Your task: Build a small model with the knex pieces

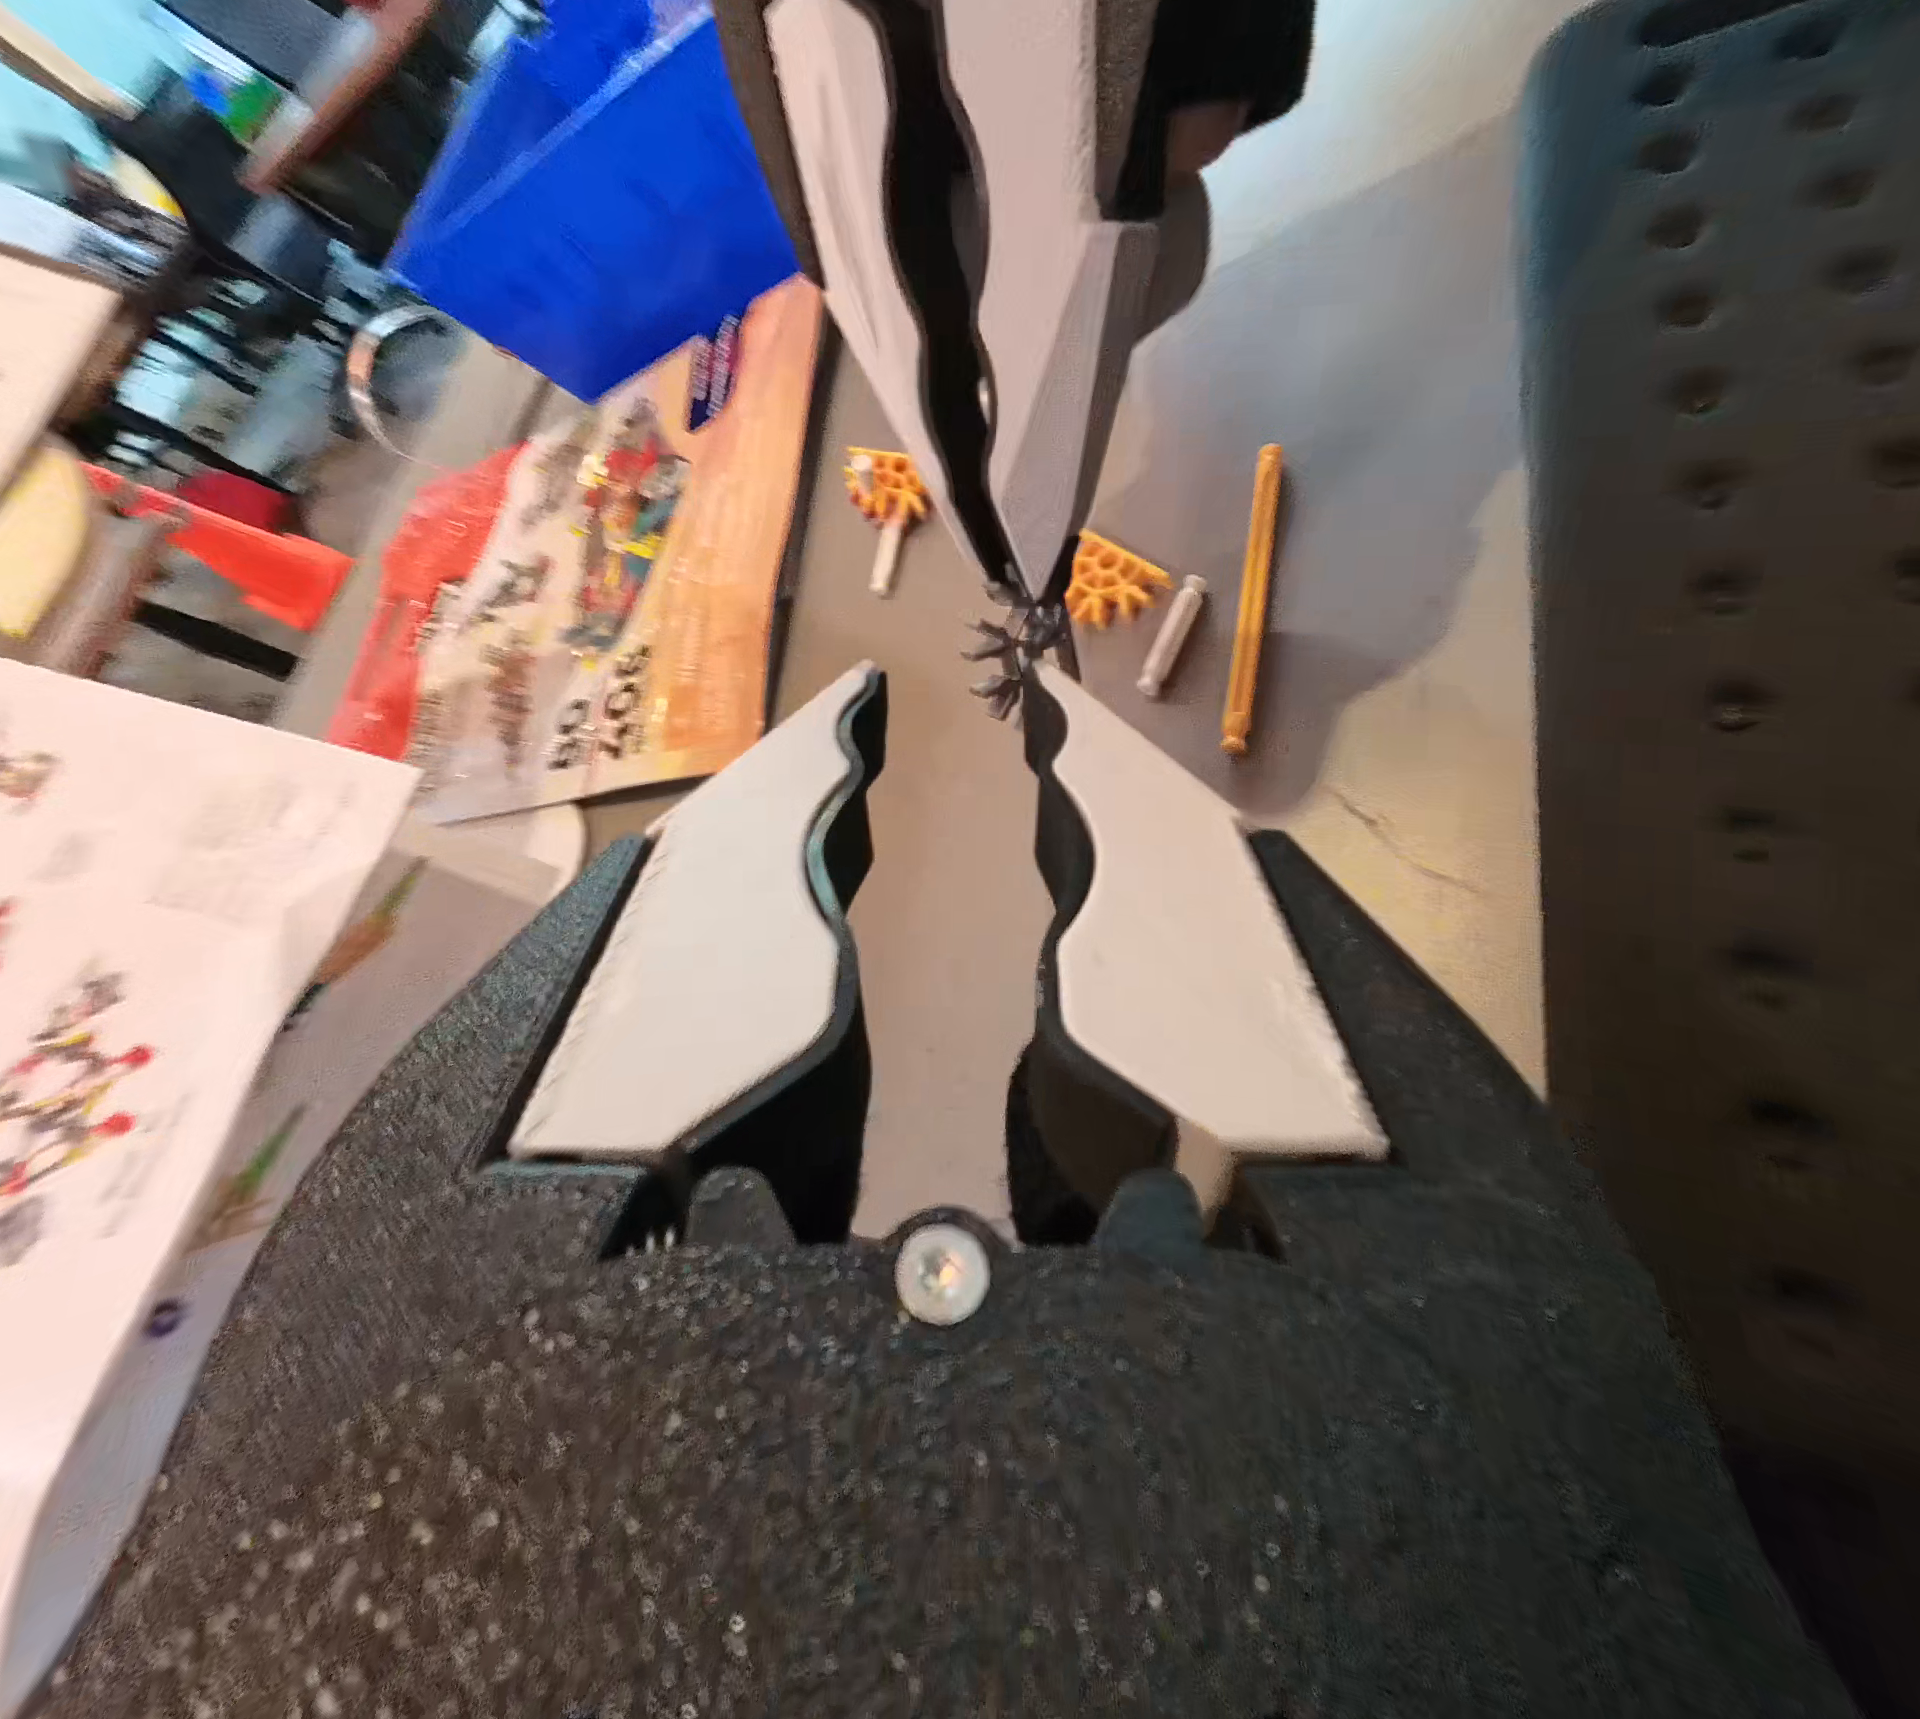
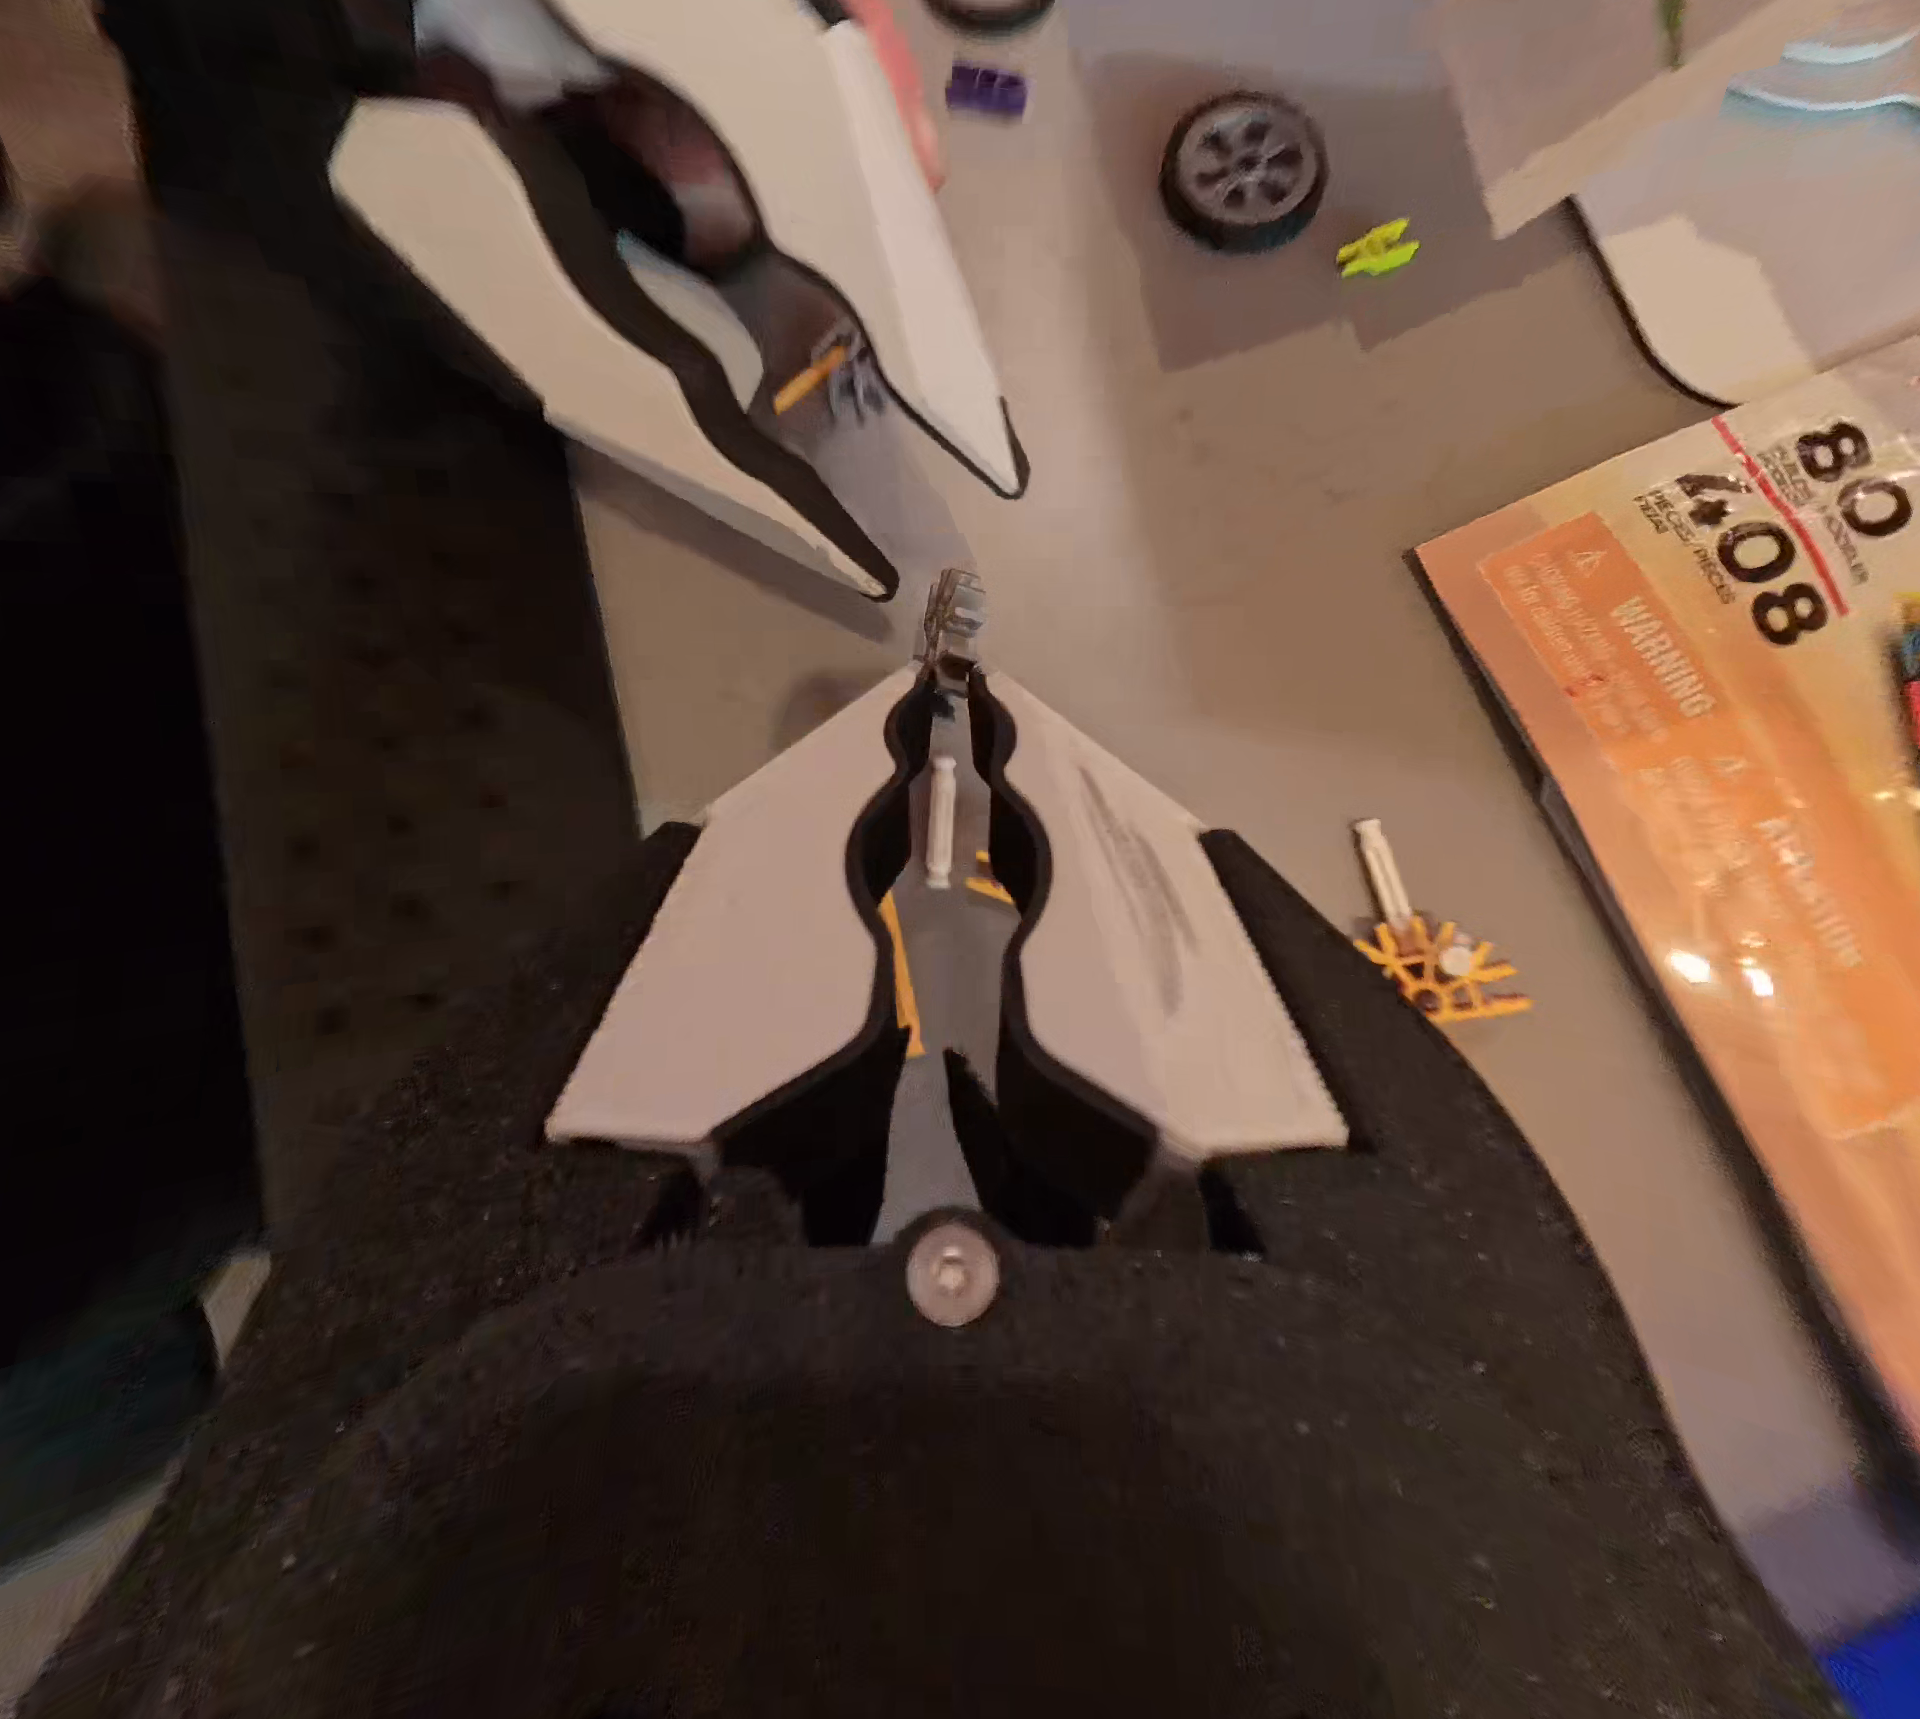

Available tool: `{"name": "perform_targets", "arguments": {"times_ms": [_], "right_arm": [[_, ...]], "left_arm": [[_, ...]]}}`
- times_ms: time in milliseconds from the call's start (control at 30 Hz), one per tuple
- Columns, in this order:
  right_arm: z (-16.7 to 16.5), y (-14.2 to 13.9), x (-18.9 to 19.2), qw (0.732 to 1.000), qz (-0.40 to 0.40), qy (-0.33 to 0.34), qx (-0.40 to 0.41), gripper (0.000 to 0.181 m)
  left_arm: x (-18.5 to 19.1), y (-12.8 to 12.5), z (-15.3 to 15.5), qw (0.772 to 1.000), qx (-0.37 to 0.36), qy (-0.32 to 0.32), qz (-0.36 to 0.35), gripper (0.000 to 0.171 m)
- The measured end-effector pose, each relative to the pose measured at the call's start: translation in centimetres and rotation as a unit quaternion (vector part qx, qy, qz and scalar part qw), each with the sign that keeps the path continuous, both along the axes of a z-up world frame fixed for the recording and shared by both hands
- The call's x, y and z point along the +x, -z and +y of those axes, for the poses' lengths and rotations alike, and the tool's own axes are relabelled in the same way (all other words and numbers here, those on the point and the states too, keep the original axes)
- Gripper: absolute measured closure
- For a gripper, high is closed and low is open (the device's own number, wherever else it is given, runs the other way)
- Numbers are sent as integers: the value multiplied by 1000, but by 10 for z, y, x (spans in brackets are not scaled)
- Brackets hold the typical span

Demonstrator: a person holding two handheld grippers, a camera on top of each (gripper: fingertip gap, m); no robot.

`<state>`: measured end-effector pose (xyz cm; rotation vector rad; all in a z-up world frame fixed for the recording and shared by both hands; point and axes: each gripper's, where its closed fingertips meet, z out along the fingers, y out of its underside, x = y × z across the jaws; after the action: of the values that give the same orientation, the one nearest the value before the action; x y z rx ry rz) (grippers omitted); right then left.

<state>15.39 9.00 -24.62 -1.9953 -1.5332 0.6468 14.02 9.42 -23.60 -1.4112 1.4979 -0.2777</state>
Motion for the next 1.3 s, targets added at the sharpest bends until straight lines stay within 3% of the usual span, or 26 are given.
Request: {"name": "perform_targets", "arguments": {"times_ms": [200, 400, 700, 900, 1067, 1300], "right_arm": [[-5, 12, -1, 985, -140, -95, 39, 176], [-8, 29, -7, 964, -209, -154, 49, 176], [-6, 32, -7, 972, -186, -137, 37, 167], [-6, 41, 5, 975, -183, -122, 24, 175], [0, 43, 5, 980, -163, -111, 19, 176], [2, 44, 3, 978, -166, -122, 18, 176]], "left_arm": [[5, 23, -7, 995, -87, 28, 31, 156], [3, 47, -11, 990, -120, 31, 67, 165], [3, 50, -7, 990, -123, 17, 66, 166], [6, 49, -6, 991, -112, 15, 71, 166], [7, 53, -5, 989, -126, 15, 78, 154], [8, 59, -1, 989, -112, 6, 96, 162]]}}
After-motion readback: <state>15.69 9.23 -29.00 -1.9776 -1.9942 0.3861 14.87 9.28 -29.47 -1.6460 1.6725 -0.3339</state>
